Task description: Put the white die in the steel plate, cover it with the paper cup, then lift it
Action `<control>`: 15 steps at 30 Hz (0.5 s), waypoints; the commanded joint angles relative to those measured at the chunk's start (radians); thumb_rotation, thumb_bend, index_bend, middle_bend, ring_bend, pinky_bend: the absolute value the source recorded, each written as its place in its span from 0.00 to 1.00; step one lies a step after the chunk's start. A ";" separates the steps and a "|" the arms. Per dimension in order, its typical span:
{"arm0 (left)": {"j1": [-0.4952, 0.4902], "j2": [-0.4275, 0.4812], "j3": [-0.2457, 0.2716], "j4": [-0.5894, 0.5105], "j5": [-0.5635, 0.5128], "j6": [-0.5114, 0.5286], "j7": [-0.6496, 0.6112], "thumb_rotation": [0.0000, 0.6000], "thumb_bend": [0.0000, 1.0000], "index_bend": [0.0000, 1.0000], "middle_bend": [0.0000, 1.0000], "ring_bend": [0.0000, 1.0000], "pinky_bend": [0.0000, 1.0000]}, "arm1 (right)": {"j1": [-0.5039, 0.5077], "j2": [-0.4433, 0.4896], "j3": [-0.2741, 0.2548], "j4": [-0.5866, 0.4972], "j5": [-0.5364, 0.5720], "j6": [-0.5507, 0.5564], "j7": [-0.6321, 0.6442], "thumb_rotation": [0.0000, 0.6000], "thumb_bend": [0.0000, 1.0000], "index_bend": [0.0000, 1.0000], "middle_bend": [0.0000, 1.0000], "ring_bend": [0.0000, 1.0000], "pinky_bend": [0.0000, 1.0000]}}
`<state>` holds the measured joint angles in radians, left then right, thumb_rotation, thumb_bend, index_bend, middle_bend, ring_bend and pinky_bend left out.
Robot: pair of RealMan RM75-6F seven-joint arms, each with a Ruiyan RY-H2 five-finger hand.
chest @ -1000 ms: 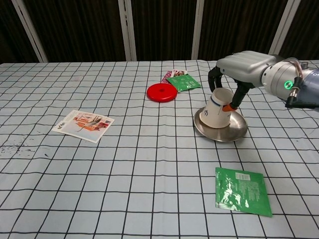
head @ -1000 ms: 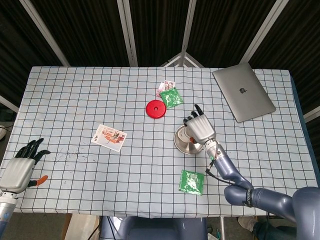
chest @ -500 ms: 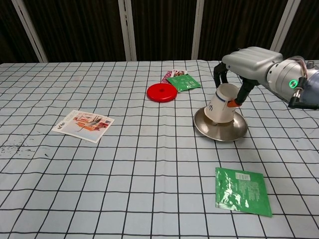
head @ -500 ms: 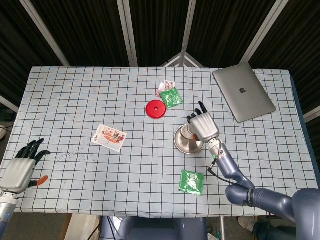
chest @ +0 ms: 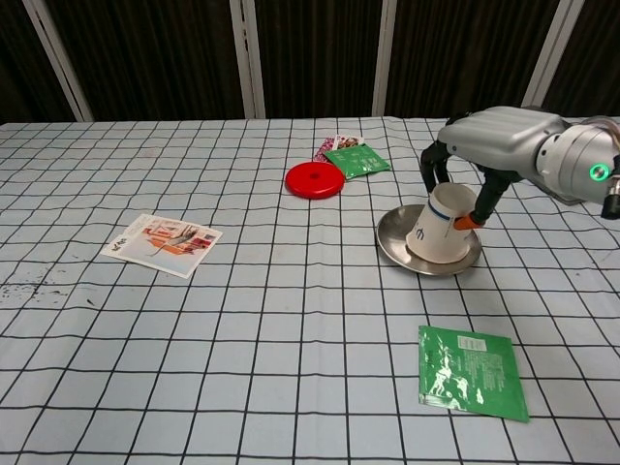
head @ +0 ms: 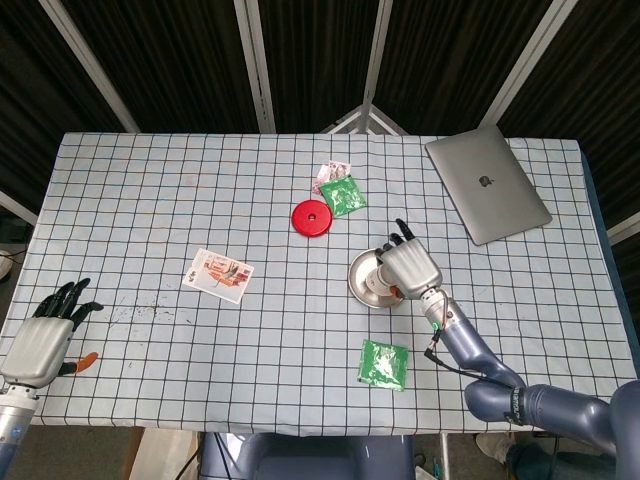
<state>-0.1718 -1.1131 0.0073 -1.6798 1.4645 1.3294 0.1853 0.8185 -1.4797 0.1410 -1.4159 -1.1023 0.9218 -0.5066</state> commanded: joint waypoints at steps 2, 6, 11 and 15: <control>0.000 0.001 0.000 0.000 0.001 0.000 -0.001 1.00 0.28 0.27 0.00 0.00 0.13 | 0.003 0.010 -0.004 -0.026 0.007 -0.006 -0.020 1.00 0.41 0.58 0.48 0.25 0.00; 0.000 0.002 0.000 0.000 0.000 0.000 -0.004 1.00 0.27 0.27 0.00 0.00 0.13 | 0.007 0.011 -0.004 -0.044 0.006 -0.006 -0.028 1.00 0.42 0.58 0.48 0.25 0.00; -0.001 0.004 0.001 0.000 0.002 -0.001 -0.010 1.00 0.28 0.27 0.00 0.00 0.13 | 0.015 0.002 -0.001 -0.058 0.000 -0.007 -0.030 1.00 0.41 0.58 0.48 0.25 0.00; -0.001 0.006 0.002 0.000 0.003 -0.001 -0.014 1.00 0.28 0.27 0.00 0.00 0.13 | 0.022 -0.015 0.000 -0.047 -0.003 -0.011 -0.027 1.00 0.42 0.58 0.48 0.25 0.00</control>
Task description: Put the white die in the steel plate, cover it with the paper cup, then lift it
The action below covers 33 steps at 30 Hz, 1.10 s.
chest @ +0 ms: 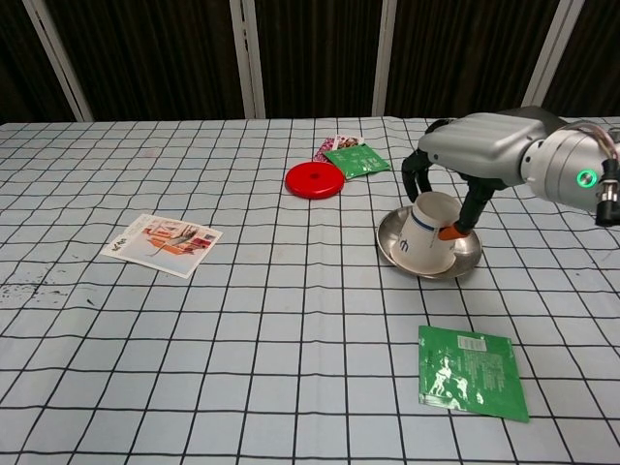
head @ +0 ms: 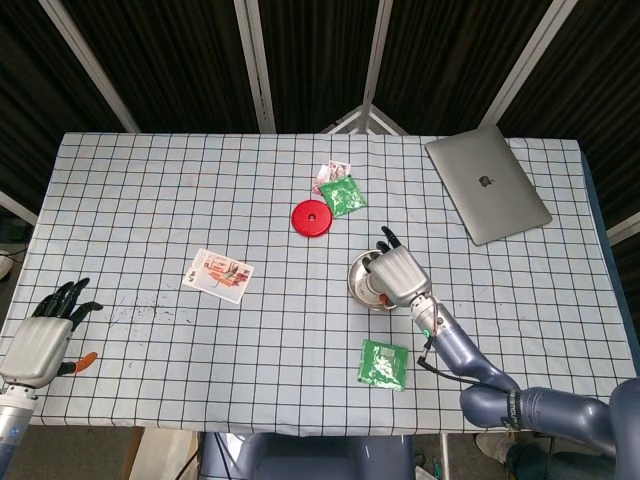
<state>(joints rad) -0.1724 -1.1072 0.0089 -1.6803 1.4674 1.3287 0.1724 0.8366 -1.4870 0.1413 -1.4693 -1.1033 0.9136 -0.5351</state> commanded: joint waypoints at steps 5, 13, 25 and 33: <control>-0.001 0.000 0.000 0.001 -0.003 -0.003 0.000 1.00 0.28 0.27 0.00 0.00 0.13 | 0.009 -0.034 0.002 0.039 -0.021 0.000 0.019 1.00 0.41 0.58 0.48 0.25 0.00; -0.002 -0.003 -0.002 0.001 -0.009 -0.005 0.007 1.00 0.27 0.27 0.00 0.00 0.13 | 0.016 -0.087 0.021 0.127 -0.077 0.028 0.093 1.00 0.41 0.58 0.48 0.25 0.00; -0.003 -0.006 -0.005 0.001 -0.020 -0.007 0.017 1.00 0.28 0.27 0.00 0.00 0.13 | 0.022 -0.170 0.036 0.310 -0.112 0.025 0.198 1.00 0.41 0.58 0.48 0.25 0.00; -0.003 -0.008 -0.005 0.001 -0.024 -0.008 0.027 1.00 0.28 0.27 0.00 0.00 0.13 | 0.011 -0.186 0.035 0.377 -0.142 0.045 0.242 1.00 0.41 0.58 0.48 0.25 0.00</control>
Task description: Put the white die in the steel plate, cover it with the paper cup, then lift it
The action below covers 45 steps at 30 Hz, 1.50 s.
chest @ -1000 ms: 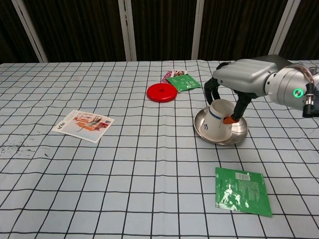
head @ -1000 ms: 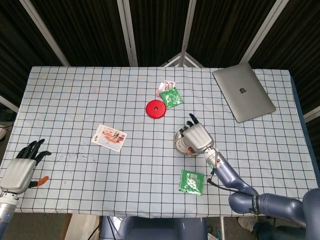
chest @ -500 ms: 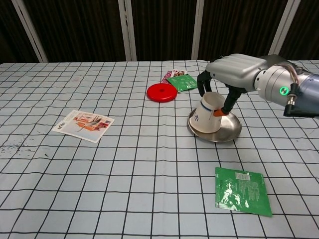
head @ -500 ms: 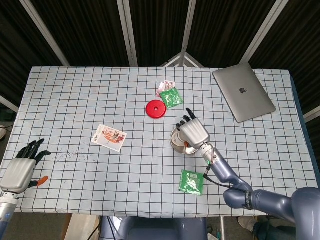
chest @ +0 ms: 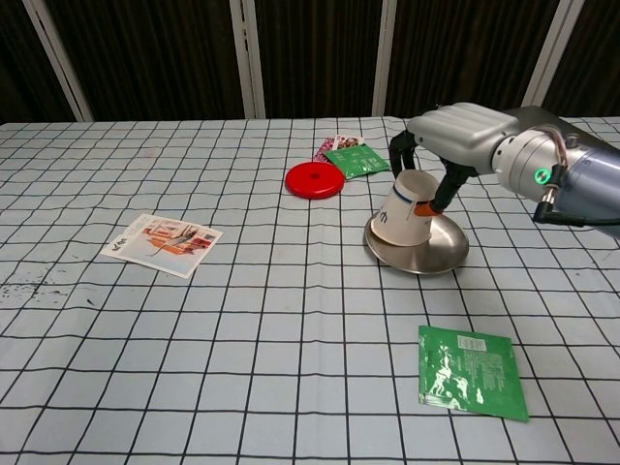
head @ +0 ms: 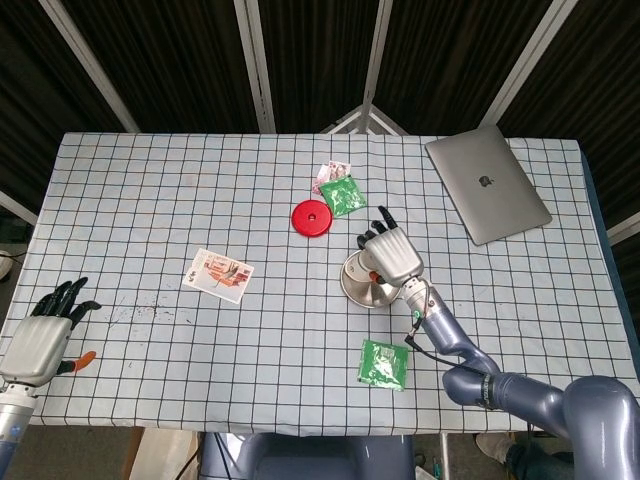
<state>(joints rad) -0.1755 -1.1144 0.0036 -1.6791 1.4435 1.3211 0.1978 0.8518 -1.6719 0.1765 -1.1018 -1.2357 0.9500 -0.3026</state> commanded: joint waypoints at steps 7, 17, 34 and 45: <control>-0.001 -0.004 0.002 -0.002 0.000 -0.003 0.012 1.00 0.28 0.28 0.00 0.00 0.13 | -0.019 0.022 -0.003 0.006 -0.029 0.028 0.018 1.00 0.42 0.58 0.48 0.25 0.00; 0.000 -0.006 0.002 -0.004 -0.003 -0.001 0.021 1.00 0.28 0.28 0.00 0.00 0.13 | -0.045 0.056 -0.017 -0.010 -0.037 0.030 0.007 1.00 0.41 0.60 0.48 0.25 0.00; 0.001 -0.002 0.007 -0.012 0.003 0.000 0.018 1.00 0.28 0.28 0.00 0.00 0.13 | -0.065 0.173 -0.053 -0.218 -0.040 -0.014 -0.068 1.00 0.41 0.61 0.49 0.25 0.00; 0.001 0.006 0.008 -0.009 0.011 0.002 -0.005 1.00 0.28 0.28 0.00 0.00 0.13 | -0.038 0.159 -0.031 -0.285 -0.044 -0.019 -0.100 1.00 0.41 0.61 0.49 0.25 0.00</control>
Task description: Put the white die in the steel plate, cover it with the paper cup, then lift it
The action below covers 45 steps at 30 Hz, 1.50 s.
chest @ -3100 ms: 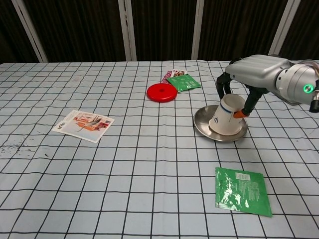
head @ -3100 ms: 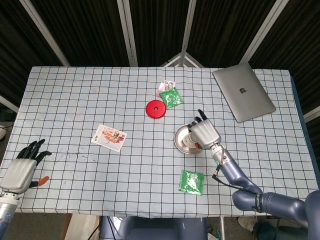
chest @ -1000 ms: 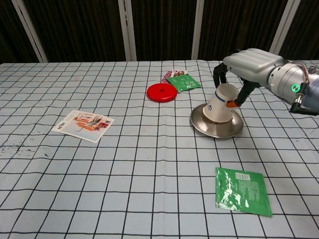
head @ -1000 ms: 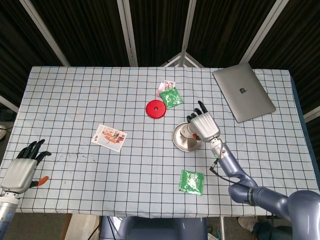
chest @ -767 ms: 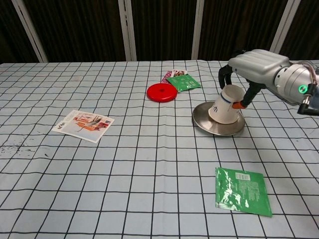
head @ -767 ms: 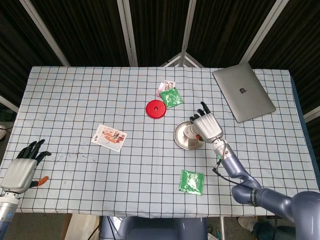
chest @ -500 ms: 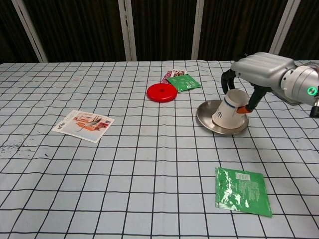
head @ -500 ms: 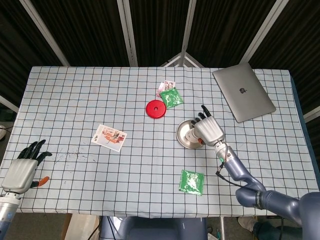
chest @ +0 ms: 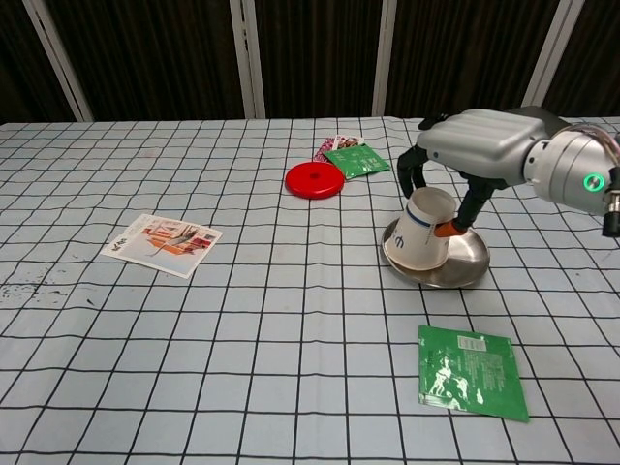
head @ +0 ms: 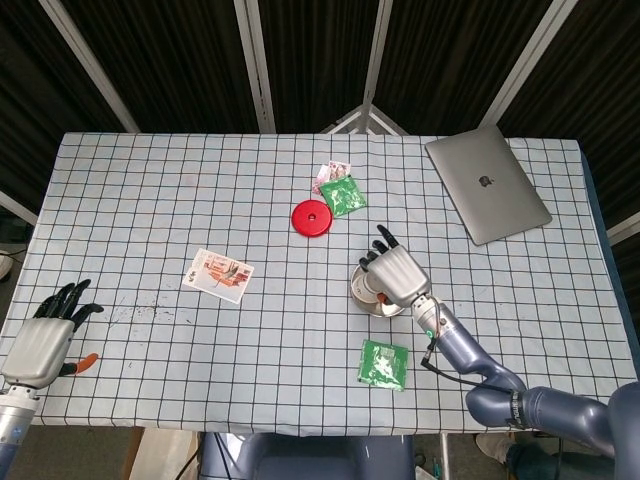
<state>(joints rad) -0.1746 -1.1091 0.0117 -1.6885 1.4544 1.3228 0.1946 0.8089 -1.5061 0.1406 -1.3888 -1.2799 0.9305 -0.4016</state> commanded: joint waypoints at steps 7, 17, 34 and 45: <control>-0.001 0.003 -0.001 0.004 0.000 -0.002 -0.010 1.00 0.28 0.28 0.00 0.00 0.13 | 0.018 -0.043 0.022 0.047 -0.003 0.005 0.019 1.00 0.42 0.61 0.49 0.25 0.00; 0.001 0.003 -0.002 0.003 -0.008 0.000 0.001 1.00 0.28 0.29 0.00 0.00 0.13 | 0.011 -0.092 0.020 0.192 -0.030 0.031 0.079 1.00 0.42 0.61 0.49 0.25 0.00; 0.002 0.000 -0.004 -0.002 -0.009 0.004 0.009 1.00 0.27 0.29 0.00 0.00 0.13 | -0.049 0.010 -0.028 0.146 -0.060 0.044 0.108 1.00 0.41 0.62 0.49 0.25 0.00; 0.003 -0.003 0.000 -0.005 -0.003 0.004 0.019 1.00 0.27 0.29 0.00 0.00 0.13 | -0.059 0.035 -0.047 0.066 -0.087 0.044 0.089 1.00 0.41 0.63 0.49 0.25 0.00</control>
<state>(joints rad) -0.1718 -1.1122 0.0119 -1.6930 1.4511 1.3271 0.2137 0.7506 -1.4708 0.0944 -1.3217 -1.3659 0.9739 -0.3121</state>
